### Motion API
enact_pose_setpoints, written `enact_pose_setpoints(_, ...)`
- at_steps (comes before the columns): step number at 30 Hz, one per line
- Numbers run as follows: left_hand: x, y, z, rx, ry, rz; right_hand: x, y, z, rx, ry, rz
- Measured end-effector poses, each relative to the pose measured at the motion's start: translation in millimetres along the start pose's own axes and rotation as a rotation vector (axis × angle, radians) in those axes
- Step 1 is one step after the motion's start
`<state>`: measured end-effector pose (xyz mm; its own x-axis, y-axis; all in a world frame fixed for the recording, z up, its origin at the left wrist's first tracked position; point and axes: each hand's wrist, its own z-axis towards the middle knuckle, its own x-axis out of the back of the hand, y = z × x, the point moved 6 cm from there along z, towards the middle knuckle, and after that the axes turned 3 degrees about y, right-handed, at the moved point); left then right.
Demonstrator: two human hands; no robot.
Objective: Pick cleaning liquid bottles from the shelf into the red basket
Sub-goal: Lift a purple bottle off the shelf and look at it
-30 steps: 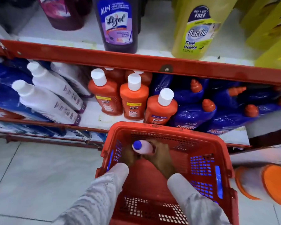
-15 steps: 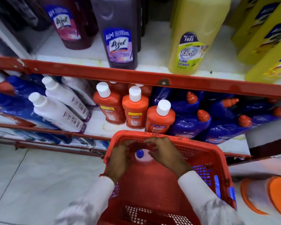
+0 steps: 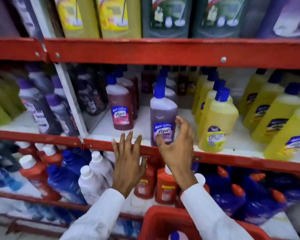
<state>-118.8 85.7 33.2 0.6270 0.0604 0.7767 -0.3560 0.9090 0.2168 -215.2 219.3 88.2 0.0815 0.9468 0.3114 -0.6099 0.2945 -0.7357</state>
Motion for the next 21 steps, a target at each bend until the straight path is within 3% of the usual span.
enact_pose_setpoints(7, -26, -16, 11, -0.071, -0.103, -0.034, -52, -7, 31, -0.252, 0.084, 0.025)
enact_pose_setpoints(14, -32, -22, 11, -0.095, -0.096, -0.139, -33, -6, 48, -0.253, 0.081, 0.308)
enact_pose_setpoints(16, -32, -22, 10, -0.091, -0.085, -0.179, -22, -14, 53, -0.191, 0.023, 0.533)
enact_pose_setpoints(18, -34, -24, 10, -0.085, -0.076, -0.212, -13, -20, 54, -0.181, -0.119, 0.906)
enact_pose_setpoints(21, -37, -25, 10, -0.078, -0.072, -0.247, -2, -55, 51, -0.235, -0.584, 1.527)
